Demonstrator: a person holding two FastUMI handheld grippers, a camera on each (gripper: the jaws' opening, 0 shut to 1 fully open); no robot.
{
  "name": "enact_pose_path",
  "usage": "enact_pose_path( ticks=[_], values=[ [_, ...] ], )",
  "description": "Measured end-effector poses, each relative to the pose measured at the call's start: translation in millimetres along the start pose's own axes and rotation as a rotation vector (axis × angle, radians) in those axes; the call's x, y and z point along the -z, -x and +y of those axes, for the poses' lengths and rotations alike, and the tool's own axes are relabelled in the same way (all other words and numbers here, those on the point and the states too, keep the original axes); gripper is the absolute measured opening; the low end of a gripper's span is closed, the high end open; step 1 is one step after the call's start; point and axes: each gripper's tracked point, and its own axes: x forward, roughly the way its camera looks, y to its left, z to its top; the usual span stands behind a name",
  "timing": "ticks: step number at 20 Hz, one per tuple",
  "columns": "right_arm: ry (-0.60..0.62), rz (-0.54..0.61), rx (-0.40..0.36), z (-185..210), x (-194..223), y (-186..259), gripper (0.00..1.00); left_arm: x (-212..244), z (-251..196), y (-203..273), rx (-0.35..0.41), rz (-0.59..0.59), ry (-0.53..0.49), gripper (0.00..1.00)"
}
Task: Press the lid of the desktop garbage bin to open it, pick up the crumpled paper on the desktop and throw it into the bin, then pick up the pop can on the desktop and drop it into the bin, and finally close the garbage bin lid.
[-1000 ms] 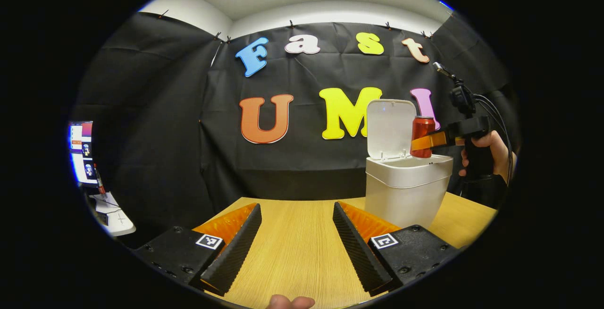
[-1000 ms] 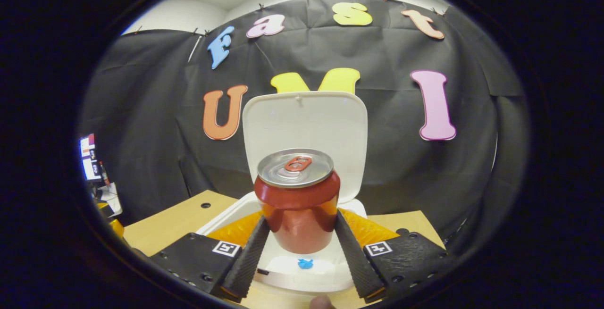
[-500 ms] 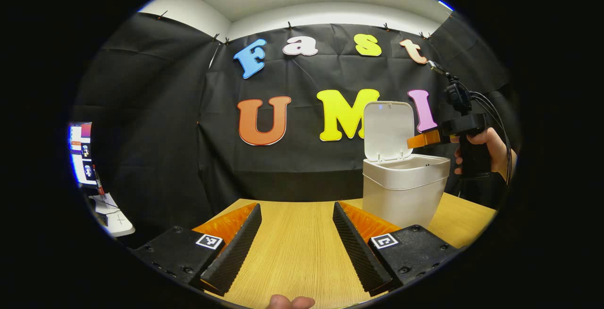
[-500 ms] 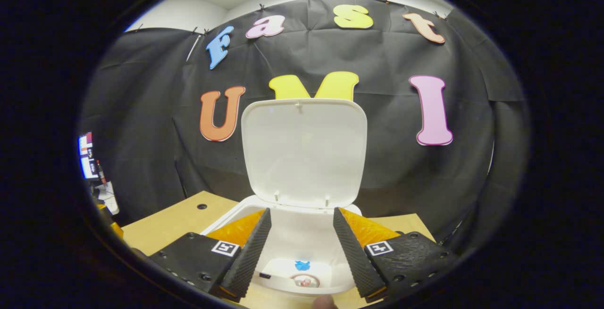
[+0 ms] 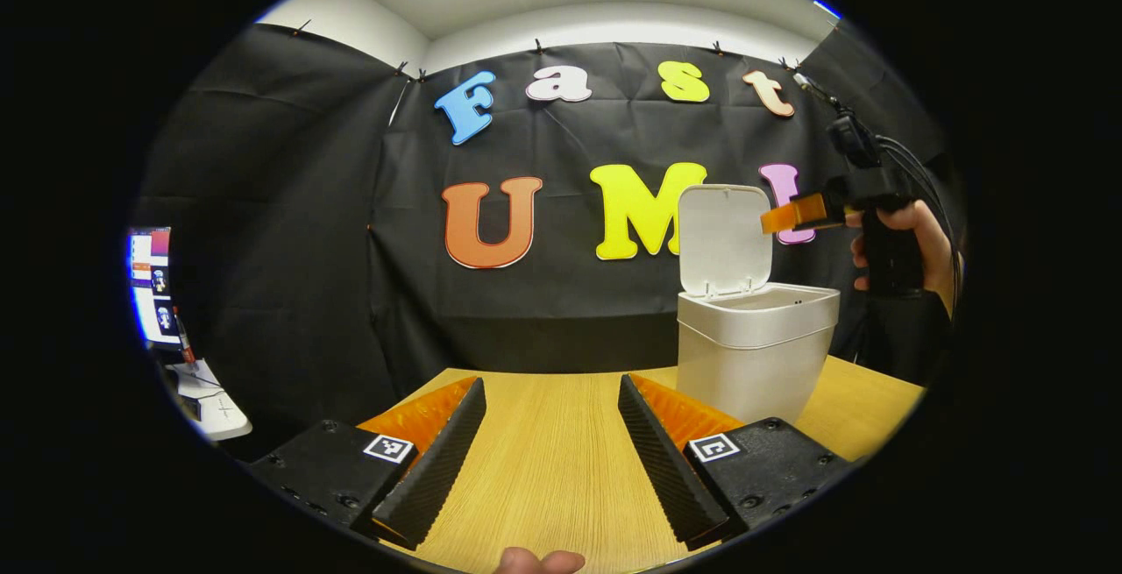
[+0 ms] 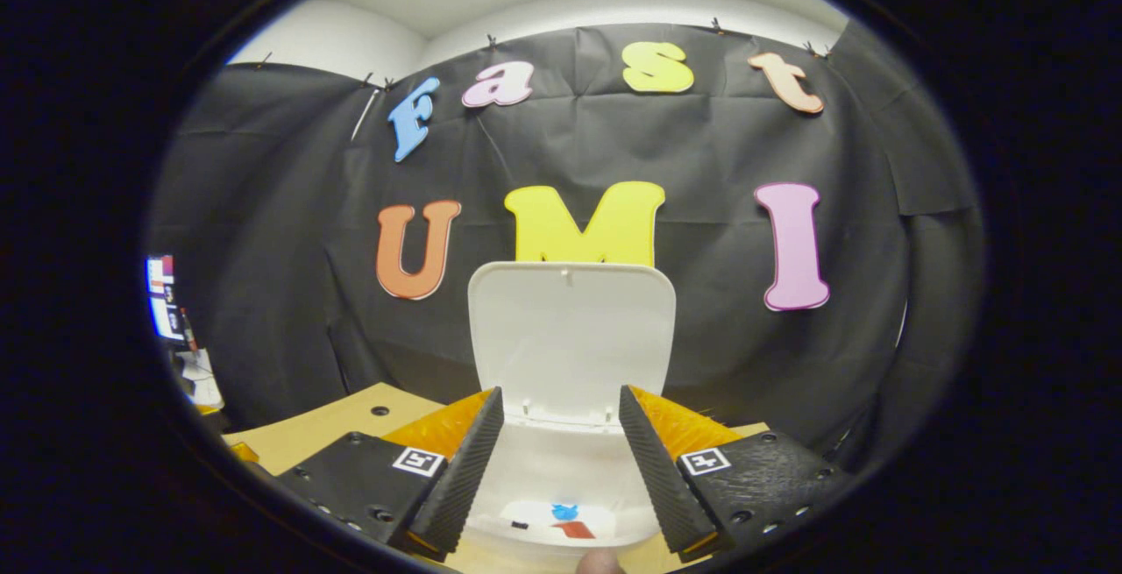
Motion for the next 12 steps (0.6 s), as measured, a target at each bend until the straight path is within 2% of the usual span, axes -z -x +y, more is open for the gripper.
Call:
enact_pose_path(
  ticks=[6,12],
  values=[
    [-0.004,-0.078,0.033,-3,-52,-8,0.82,4,2,-1,0.013,0.014,0.02,0.98],
    [-0.068,-0.123,0.09,-18,-102,-50,0.82,-4,-4,-2,0.042,0.003,0.045,0.98]
  ],
)
